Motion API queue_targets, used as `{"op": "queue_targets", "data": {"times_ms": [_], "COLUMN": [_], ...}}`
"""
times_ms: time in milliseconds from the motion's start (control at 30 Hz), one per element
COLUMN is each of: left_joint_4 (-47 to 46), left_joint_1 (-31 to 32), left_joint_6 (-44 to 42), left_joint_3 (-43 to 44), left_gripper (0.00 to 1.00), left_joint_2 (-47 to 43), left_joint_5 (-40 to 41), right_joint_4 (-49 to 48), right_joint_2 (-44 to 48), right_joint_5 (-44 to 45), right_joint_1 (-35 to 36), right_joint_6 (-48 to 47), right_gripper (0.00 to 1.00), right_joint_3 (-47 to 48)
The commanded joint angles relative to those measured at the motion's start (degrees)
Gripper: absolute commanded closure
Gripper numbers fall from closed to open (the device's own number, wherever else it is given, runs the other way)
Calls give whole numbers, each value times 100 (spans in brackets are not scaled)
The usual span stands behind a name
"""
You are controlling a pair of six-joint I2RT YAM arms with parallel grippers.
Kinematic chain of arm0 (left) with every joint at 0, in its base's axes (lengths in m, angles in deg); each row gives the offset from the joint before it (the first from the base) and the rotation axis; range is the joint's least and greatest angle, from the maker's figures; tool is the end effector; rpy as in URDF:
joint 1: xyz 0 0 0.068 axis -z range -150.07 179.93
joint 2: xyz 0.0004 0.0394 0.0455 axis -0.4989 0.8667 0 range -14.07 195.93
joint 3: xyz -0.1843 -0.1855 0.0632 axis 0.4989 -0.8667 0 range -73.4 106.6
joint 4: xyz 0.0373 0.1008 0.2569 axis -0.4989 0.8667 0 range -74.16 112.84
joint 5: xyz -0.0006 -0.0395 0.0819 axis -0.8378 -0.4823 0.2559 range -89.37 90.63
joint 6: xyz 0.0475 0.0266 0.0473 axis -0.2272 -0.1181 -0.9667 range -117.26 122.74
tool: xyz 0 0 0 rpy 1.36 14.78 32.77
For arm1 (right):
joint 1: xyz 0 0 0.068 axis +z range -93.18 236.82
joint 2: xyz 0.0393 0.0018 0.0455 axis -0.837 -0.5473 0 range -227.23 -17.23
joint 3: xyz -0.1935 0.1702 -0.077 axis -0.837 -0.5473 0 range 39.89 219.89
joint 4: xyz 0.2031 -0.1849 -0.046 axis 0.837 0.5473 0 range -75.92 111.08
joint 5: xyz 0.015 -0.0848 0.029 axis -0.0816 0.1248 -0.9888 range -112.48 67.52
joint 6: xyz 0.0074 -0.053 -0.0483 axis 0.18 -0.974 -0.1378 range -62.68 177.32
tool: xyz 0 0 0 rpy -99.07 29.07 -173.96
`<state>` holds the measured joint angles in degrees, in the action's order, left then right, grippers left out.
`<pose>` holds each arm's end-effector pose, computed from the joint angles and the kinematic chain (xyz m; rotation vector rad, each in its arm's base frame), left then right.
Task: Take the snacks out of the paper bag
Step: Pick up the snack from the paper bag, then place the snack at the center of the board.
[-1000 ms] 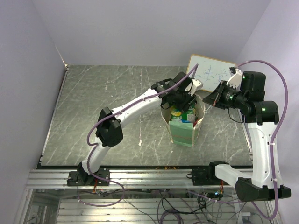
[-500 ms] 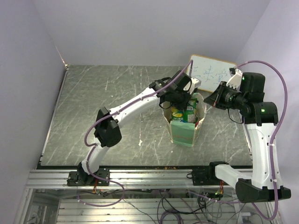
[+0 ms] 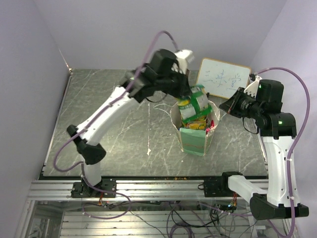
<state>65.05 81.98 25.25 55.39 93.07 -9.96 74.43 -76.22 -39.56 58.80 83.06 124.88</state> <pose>0.2598 -0.3511 0.4535 0.6782 2.0882 -0.9665 0.2036 0.0245 0.4317 0.2816 2.1841 0.5976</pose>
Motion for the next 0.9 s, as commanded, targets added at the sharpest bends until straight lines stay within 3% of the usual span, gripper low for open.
{"op": "queue_targets", "data": {"times_ms": [0, 200, 400, 567, 867], "left_joint_4": [-689, -766, 116, 554, -281], "left_joint_1": [-506, -1602, -2785, -3472, -4384], "left_joint_6": [687, 1200, 1464, 1664, 1913], "left_joint_3": [7, -91, -406, -1435, -3754], "left_gripper": [93, 93, 93, 93, 93], "left_joint_2": [-996, -1713, -2038, -2131, -2059], "left_joint_5": [-72, 270, 814, 999, 29], "right_joint_4": [-438, -215, -255, -382, -395], "right_joint_2": [281, 49, 113, 198, 320], "right_joint_5": [87, -16, 41, -46, -7], "right_joint_1": [20, 29, 26, 18, 24], "right_joint_6": [306, 86, 97, 293, 382], "right_gripper": [100, 100, 100, 100, 100], "right_joint_3": [-257, 15, -30, -134, -308]}}
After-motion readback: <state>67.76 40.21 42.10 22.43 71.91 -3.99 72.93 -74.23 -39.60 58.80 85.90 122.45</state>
